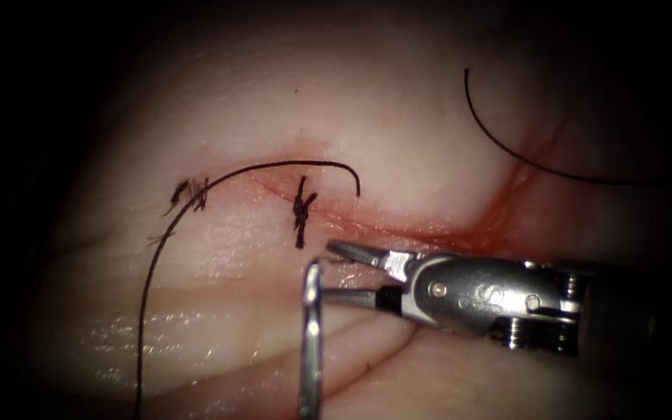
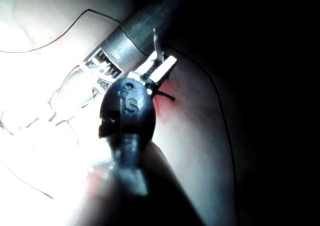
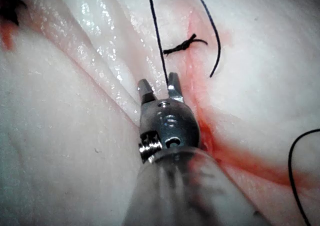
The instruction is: Wound Closure
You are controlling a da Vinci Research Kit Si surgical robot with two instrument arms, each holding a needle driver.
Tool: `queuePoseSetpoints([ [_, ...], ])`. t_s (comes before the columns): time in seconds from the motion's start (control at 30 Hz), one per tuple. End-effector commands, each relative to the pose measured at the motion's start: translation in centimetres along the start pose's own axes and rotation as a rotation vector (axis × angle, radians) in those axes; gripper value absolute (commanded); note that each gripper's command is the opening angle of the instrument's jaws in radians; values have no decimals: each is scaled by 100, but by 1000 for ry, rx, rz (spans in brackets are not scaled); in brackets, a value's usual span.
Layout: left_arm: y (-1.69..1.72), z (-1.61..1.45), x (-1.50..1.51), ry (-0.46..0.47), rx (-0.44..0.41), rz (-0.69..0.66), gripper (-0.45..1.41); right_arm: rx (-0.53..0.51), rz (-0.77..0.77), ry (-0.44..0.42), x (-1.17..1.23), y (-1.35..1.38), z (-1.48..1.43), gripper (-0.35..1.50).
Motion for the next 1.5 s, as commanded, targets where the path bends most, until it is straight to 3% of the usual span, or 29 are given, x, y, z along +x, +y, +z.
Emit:
queuePoseSetpoints([
  [0.03, 0, 3, -8, -2, 1, 5, -45, 3, 15, 2, 2, 1, 6, 26],
  [0.13, 12, -3, -20, -8, 12, 20, -45, 4, 45, 5, 9, 0, 4, -1],
  [0.17, 20, -8, -29, -13, 20, 31, -45, -5, 71, 18, 15, -1, 0, -35],
  [0.3, 37, -18, -45, -36, 85, 98, -45, -21, 111, 2, 29, -4, -12, -35],
  [0.37, 39, -21, -54, -63, 180, 205, -45, -31, 127, -8, 40, -7, -19, -35],
  [0.43, 35, -22, -61, -81, 223, 273, -45, -35, 136, -13, 49, -11, -25, -35],
  [0.5, 24, -22, -74, -127, 323, 376, -45, -20, 140, -4, 65, -21, -34, -35],
  [0.63, 8, -23, -93, -140, 401, 421, -45, -7, 142, 5, 85, -40, -48, -35],
  [0.9, -17, -26, -130, -83, 394, 466, -45, 28, 135, 19, 124, -86, -78, -35],
  [1.07, -37, -36, -140, 3, 397, 479, -45, 70, 135, 42, 167, -123, -96, -35],
  [1.27, -42, -47, -141, 5, 391, 544, -45, 120, 120, 81, 203, -143, -93, -35],
  [1.33, -42, -50, -141, 1, 389, 568, -45, 117, 82, 94, 208, -136, -89, -35],
  [1.37, -42, -51, -141, 2, 385, 568, -45, 106, 73, 104, 208, -129, -89, -20],
  [1.43, -43, -54, -141, -4, 394, 578, -45, 72, 43, 143, 207, -112, -93, 36],
  [1.5, -48, -64, -140, -11, 434, 596, -45, 1, -11, 190, 201, -78, -101, 106],
])
